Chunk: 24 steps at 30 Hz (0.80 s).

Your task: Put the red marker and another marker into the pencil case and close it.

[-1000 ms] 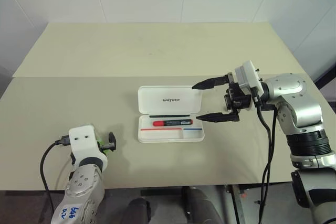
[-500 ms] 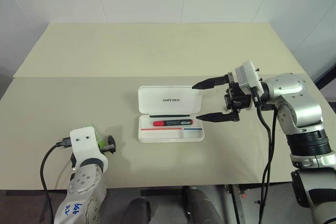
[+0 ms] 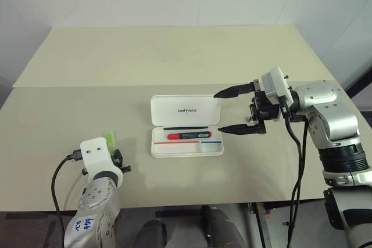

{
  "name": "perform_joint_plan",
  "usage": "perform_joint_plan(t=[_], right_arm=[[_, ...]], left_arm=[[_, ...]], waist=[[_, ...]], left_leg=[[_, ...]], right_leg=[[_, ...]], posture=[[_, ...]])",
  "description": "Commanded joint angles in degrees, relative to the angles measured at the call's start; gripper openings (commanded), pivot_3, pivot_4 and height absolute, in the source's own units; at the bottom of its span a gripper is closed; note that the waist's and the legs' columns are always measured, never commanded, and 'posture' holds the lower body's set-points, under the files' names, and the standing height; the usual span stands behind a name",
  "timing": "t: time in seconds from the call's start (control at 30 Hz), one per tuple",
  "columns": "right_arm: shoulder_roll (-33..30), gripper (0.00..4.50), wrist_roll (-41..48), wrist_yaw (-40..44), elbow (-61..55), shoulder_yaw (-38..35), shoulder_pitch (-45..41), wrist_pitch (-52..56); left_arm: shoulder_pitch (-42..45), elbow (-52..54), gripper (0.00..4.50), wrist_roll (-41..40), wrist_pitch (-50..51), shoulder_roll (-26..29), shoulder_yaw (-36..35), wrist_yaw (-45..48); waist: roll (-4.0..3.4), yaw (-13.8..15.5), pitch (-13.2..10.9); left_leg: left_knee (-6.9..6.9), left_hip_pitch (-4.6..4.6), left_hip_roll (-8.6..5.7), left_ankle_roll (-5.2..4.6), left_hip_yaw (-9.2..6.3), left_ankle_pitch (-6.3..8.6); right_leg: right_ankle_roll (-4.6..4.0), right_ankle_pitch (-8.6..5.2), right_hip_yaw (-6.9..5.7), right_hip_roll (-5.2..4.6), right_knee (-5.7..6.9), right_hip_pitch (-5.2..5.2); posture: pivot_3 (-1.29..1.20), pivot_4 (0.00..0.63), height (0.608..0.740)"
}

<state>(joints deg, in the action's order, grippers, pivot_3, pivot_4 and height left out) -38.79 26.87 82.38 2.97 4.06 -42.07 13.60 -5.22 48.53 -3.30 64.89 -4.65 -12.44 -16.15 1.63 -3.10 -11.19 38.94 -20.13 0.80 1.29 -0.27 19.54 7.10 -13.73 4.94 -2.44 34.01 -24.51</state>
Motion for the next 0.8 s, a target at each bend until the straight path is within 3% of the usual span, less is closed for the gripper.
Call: perform_joint_plan(t=[0.03,0.2,0.5,0.57,0.8], right_arm=[[-0.9,4.50,0.2,-0.1,-1.2,-1.8,-0.7,-1.1],[-1.0,4.50,-0.1,0.0,-0.7,-1.8,-0.4,-1.6],[-1.2,4.50,-0.7,-1.9,-1.0,-2.6,2.1,-2.4],[-1.5,4.50,-0.6,-3.2,-1.7,-3.3,3.0,-2.1],[-2.4,4.50,-0.2,-6.6,-5.2,-6.3,7.4,-3.5]], left_arm=[[-1.2,-2.4,1.03,1.7,-0.7,-0.2,-1.1,-0.2],[-1.0,-2.9,1.03,0.6,-4.5,1.6,-1.6,2.4],[5.7,-3.4,1.03,-4.5,-16.1,5.1,-12.9,7.9],[7.1,-3.9,1.03,-6.7,-18.5,5.0,-13.6,9.6],[12.7,-10.2,1.03,-12.9,-28.5,12.7,-11.6,21.9]], waist=[[0.00,-0.1,0.0],[-0.01,0.0,0.0],[0.02,0.1,0.0],[0.02,0.3,0.0],[0.02,1.7,0.0]], left_leg=[[0.00,0.00,0.00,0.00,0.00,0.00],[0.02,0.00,-0.03,-0.05,0.00,-0.05],[0.03,-0.09,-0.02,-0.02,-0.02,-0.12],[0.02,-0.10,-0.04,0.05,-0.02,-0.05],[-0.07,-0.25,0.00,0.07,-0.14,0.13]], right_leg=[[-0.01,0.00,0.00,0.02,0.01,0.00],[-0.02,0.01,0.01,0.01,0.01,0.01],[-0.25,-0.02,-0.01,0.00,-0.07,-0.03],[0.03,0.13,-0.02,-0.08,-0.09,-0.02],[0.03,0.13,-0.11,-0.10,-0.38,-0.13]], posture=[[0.00,0.150,0.740],[0.00,0.150,0.740],[0.00,0.150,0.740],[0.00,0.150,0.740],[0.00,0.150,0.740]])
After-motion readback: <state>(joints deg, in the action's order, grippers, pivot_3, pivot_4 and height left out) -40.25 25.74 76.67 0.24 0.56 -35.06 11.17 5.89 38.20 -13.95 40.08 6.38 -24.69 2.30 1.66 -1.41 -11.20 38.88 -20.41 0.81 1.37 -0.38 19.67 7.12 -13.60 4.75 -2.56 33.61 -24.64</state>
